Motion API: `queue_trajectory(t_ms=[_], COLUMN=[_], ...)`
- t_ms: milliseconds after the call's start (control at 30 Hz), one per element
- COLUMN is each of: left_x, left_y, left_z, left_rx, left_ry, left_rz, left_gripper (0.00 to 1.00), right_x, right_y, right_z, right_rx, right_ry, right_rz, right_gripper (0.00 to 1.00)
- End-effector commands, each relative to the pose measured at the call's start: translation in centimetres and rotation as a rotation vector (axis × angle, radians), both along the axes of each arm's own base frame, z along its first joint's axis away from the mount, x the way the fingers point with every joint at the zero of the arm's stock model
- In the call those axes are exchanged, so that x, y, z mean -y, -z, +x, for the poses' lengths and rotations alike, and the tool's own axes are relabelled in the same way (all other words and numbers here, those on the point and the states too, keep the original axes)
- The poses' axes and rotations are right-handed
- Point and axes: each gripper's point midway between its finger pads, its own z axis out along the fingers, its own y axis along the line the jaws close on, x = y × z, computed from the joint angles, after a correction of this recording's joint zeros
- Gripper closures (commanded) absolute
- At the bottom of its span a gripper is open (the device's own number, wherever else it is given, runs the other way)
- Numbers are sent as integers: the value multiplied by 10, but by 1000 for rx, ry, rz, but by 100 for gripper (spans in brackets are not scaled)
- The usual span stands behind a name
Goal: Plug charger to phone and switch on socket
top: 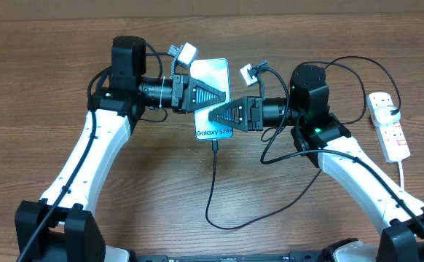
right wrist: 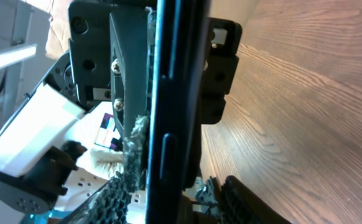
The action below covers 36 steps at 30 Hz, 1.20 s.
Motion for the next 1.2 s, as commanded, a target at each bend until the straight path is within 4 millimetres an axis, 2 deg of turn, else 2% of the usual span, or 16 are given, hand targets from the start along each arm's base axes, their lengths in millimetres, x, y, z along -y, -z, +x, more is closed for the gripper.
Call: queue_trajectory(t_ms=[0,200,267,300,400,500,567,600,700,867,967,1167], left_x=[-1,-1,-1,-1,-1,-1,-1,-1,-1,-3,-8,-33], left_y=[-6,-6,-6,-6,-6,-6,-6,-6,-5,3,11,35], left_z=[-3,-3,-3,-3,-3,-2,-2,-2,-1,10,25,58], left_rx=[35,32,32,32,32,33,33,33,34,41,51,39], left_ry=[15,15,15,14,12,12,11,11,2,-60,-139,-340], left_rz=[-16,-15,-15,-15,-13,-13,-13,-13,-6,38,91,227], left_gripper=[95,95,94,92,75,44,29,25,23,13,0,0], right_x=[-2,-2,-2,-2,-2,-2,-2,-2,-2,-1,2,14], right_y=[-7,-12,-12,-12,-12,-12,-12,-12,-12,-3,13,54], right_z=[2,6,6,6,6,6,6,6,6,10,18,30], right_rx=[34,69,69,69,69,65,65,65,64,16,-59,-66], right_ry=[1,15,16,16,15,16,15,16,16,48,113,232], right_rz=[9,19,19,19,19,19,19,19,19,-8,-61,-220], right_gripper=[61,84,88,90,96,96,96,96,96,96,96,96])
